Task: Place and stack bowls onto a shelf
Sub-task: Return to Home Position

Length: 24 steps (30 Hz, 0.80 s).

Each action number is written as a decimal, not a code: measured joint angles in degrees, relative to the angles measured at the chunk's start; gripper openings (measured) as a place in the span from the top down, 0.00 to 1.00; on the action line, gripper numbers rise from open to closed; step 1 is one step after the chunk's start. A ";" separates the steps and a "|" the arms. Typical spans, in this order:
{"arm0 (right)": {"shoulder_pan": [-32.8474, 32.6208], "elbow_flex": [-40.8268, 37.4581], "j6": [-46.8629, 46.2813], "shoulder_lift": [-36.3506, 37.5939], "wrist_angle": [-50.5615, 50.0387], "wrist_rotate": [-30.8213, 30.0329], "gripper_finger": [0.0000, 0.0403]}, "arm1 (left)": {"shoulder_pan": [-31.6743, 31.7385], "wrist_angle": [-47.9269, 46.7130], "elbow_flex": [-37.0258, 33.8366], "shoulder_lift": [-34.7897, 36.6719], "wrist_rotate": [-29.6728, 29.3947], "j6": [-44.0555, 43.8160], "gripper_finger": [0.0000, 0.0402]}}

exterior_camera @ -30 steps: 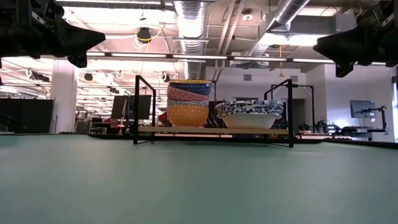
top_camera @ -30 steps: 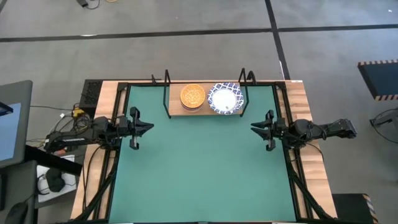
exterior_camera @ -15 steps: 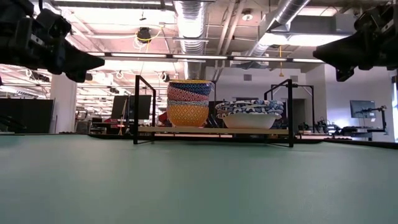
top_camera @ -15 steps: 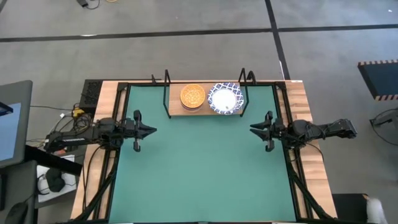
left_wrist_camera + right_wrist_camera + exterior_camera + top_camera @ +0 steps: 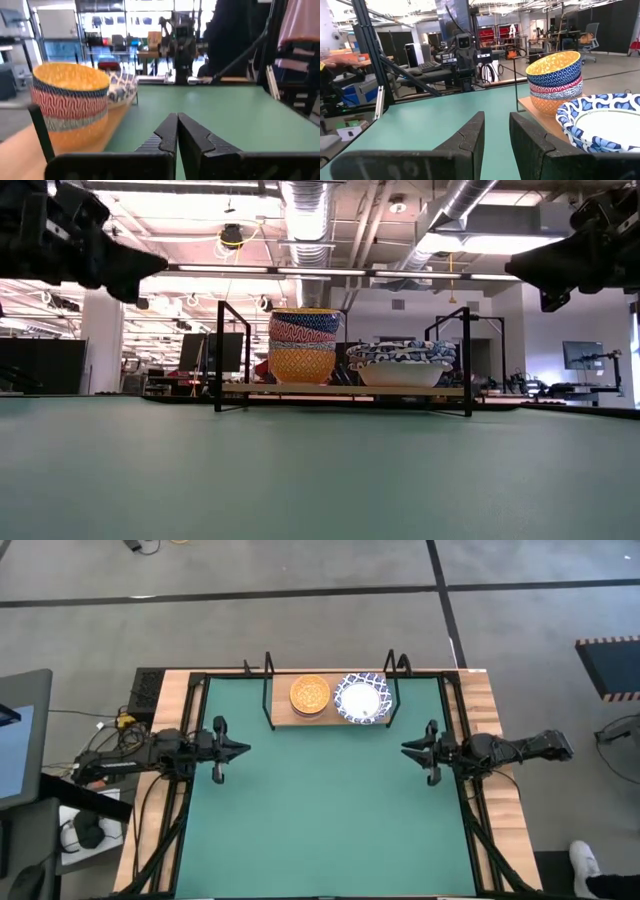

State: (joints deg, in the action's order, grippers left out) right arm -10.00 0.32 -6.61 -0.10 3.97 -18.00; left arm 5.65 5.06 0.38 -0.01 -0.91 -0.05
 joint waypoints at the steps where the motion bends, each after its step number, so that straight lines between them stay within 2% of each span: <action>1: -0.24 0.00 0.01 0.00 -0.12 -0.02 0.71 | 0.00 -0.64 -0.02 0.00 0.01 -0.02 1.00; 7: -1.89 -0.02 0.04 0.00 -0.29 0.04 0.71 | -4.25 -2.74 -0.02 -0.02 -2.61 0.00 1.00; 13: -4.00 -0.02 0.08 0.02 -0.36 0.02 0.71 | -9.39 -2.78 0.00 -0.02 -2.41 0.00 1.00; 24: -4.87 -0.07 0.13 0.09 -0.38 -0.02 0.71 | -9.35 -2.77 0.00 -0.02 -2.53 0.00 1.00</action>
State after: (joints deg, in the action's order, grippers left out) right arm -14.87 0.25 -6.48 -0.01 3.60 -18.02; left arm -3.70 2.28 0.38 -0.03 -3.44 -0.05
